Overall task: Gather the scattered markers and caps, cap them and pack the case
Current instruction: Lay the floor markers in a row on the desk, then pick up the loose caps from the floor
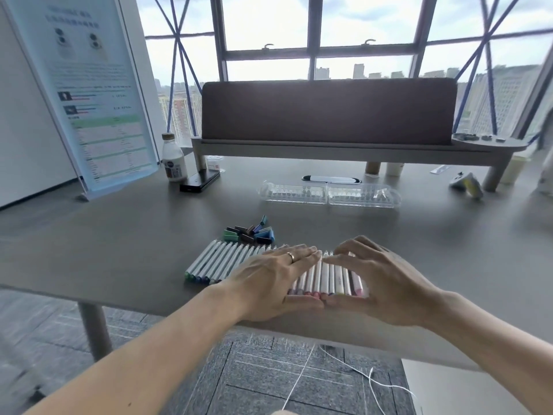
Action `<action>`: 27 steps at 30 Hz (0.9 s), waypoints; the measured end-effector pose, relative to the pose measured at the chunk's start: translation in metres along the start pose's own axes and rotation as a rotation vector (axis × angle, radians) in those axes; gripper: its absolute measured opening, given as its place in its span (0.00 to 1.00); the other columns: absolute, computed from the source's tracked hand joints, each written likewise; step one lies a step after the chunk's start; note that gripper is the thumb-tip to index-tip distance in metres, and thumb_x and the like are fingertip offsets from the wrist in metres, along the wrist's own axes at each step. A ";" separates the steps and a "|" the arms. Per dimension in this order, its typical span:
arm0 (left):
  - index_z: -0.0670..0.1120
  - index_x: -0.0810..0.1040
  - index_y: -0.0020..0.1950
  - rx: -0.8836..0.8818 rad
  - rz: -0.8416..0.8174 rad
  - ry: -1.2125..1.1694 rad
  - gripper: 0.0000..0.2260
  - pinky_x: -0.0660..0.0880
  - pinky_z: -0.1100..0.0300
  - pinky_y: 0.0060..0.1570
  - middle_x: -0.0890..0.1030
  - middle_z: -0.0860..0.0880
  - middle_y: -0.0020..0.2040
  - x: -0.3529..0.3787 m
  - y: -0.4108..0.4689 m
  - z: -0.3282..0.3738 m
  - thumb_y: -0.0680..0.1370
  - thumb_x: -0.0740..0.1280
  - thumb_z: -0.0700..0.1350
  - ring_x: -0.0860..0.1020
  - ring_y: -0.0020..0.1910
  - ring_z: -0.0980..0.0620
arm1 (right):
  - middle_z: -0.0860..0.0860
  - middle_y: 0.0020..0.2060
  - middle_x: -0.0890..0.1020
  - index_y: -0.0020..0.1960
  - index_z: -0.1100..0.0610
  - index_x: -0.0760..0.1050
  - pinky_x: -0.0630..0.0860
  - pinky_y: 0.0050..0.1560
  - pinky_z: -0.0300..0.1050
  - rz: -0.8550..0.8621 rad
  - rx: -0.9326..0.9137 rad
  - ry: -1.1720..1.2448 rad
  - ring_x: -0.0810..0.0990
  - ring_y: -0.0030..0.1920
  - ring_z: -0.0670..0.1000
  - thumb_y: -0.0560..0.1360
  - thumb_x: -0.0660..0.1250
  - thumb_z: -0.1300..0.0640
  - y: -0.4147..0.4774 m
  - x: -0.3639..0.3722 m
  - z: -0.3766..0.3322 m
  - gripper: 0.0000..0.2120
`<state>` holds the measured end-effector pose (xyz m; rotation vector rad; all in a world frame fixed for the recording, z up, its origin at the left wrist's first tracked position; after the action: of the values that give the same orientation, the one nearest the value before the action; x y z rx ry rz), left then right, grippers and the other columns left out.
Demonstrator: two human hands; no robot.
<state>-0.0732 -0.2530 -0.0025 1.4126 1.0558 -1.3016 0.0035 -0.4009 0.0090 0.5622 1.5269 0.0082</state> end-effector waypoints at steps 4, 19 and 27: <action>0.53 0.47 0.85 -0.177 0.025 0.072 0.40 0.44 0.59 0.81 0.49 0.55 0.84 -0.032 -0.043 -0.048 0.79 0.50 0.74 0.49 0.83 0.57 | 0.45 0.76 0.67 0.80 0.44 0.62 0.64 0.77 0.50 -0.135 0.001 -0.057 0.61 0.76 0.46 0.72 0.48 0.19 0.040 -0.015 -0.034 0.44; 0.50 0.51 0.85 -1.278 -0.011 0.020 0.50 0.49 0.54 0.82 0.53 0.51 0.85 -0.007 -0.630 -0.167 0.71 0.44 0.79 0.51 0.83 0.54 | 0.44 0.82 0.54 0.82 0.42 0.52 0.48 0.80 0.52 -0.302 -0.693 0.088 0.48 0.81 0.48 0.69 0.47 0.19 0.199 0.107 -0.502 0.47; 0.49 0.48 0.86 -1.735 -0.035 -0.086 0.40 0.45 0.54 0.81 0.49 0.51 0.85 0.139 -0.883 -0.094 0.81 0.54 0.70 0.47 0.84 0.52 | 0.48 0.81 0.58 0.82 0.46 0.53 0.52 0.79 0.53 -0.436 -0.984 0.106 0.52 0.81 0.51 0.74 0.51 0.24 0.163 0.291 -0.751 0.43</action>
<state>-0.9033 0.0293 -0.2021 -0.0114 1.4712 -0.0943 -0.6266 0.0982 -0.1640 -0.5588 1.5077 0.4339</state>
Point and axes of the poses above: each hand's wrist, its own y-axis towards the middle knuckle, its own x-axis out of the palm, z = x × y, the point moved 7 cm from there along y, towards the middle knuckle
